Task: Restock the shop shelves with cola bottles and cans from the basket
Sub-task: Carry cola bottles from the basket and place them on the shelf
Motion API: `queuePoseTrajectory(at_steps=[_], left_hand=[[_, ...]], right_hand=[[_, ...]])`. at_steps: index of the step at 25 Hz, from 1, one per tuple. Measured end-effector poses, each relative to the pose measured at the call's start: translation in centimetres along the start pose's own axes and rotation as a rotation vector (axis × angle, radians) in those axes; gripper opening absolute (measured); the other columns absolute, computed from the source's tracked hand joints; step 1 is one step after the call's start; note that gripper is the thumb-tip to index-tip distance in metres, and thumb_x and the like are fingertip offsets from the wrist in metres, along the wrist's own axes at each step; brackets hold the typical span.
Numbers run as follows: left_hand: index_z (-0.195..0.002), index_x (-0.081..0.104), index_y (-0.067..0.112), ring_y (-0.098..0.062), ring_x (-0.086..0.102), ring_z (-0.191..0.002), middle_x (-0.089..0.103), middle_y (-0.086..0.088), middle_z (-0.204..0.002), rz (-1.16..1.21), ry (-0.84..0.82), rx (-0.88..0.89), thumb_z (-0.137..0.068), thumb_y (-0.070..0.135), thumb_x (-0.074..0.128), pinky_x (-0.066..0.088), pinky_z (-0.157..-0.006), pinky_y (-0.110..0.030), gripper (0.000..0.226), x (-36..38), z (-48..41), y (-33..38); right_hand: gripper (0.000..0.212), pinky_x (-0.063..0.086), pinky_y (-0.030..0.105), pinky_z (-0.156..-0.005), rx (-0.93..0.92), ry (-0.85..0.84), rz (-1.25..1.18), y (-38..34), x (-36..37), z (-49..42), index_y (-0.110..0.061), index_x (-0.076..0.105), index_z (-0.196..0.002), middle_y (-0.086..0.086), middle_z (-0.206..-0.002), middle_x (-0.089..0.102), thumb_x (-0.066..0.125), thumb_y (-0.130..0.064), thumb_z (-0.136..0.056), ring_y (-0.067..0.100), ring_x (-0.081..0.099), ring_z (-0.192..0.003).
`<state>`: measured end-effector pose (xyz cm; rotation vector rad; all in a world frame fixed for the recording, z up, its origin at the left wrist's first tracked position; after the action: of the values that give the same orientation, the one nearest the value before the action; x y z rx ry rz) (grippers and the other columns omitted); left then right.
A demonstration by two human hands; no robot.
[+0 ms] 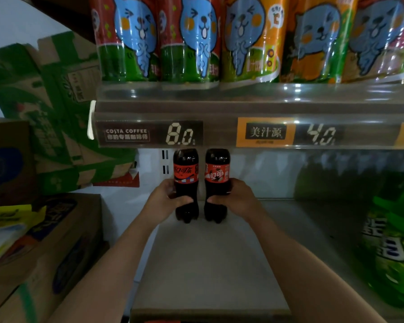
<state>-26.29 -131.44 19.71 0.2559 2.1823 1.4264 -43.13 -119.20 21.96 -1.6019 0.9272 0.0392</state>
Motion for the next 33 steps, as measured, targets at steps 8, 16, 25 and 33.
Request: queuePoseTrajectory(at_steps=[8, 16, 25, 33], left_hand=[[-0.128, 0.051, 0.014, -0.018, 0.057, -0.118, 0.062, -0.002, -0.125, 0.000, 0.027, -0.001, -0.077, 0.018, 0.079, 0.045, -0.101, -0.035, 0.059, 0.8, -2.4, -0.8], [-0.130, 0.048, 0.012, -0.021, 0.055, -0.121, 0.059, -0.005, -0.130, -0.055, 0.023, -0.004, -0.079, 0.018, 0.078, 0.043, -0.096, -0.029, 0.059, 1.0, -2.2, -0.3], [-0.132, 0.044, 0.012, -0.024, 0.055, -0.123, 0.058, -0.006, -0.132, -0.082, 0.011, 0.016, -0.082, 0.019, 0.075, 0.043, -0.097, -0.029, 0.059, 1.1, -2.2, -0.1], [-0.133, 0.044, 0.011, -0.024, 0.055, -0.122, 0.058, -0.007, -0.131, -0.118, 0.038, 0.027, -0.081, 0.020, 0.075, 0.042, -0.093, -0.026, 0.062, 1.3, -2.5, -0.1]], right_hand=[[0.054, 0.043, 0.023, -0.085, 0.024, 0.089, 0.018, 1.0, 1.0, -2.1, -0.012, 0.058, -0.128, 0.008, -0.128, 0.064, 0.078, -0.022, -0.079, 0.024, 0.060, -0.117], [0.058, 0.042, 0.030, -0.096, 0.040, 0.121, 0.082, 1.5, 1.2, -2.8, -0.012, 0.050, -0.134, 0.009, -0.134, 0.060, 0.074, -0.025, -0.083, 0.027, 0.055, -0.124], [0.058, 0.043, 0.034, -0.098, 0.067, 0.145, 0.057, 1.5, 1.5, -2.6, -0.009, 0.048, -0.135, 0.011, -0.135, 0.058, 0.073, -0.024, -0.085, 0.029, 0.053, -0.125], [0.064, 0.044, 0.034, -0.098, 0.101, 0.145, -0.012, 1.9, 1.5, -2.9, -0.009, 0.048, -0.134, 0.011, -0.132, 0.060, 0.078, -0.022, -0.079, 0.029, 0.056, -0.123]])
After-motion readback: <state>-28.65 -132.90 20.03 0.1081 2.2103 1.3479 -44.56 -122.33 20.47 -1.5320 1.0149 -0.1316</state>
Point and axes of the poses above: each hand's wrist, its own z-axis away from the middle knuckle, its own x-axis out of the palm, y = z × x, the point moved 7 cm from there along -z, towards the middle knuckle
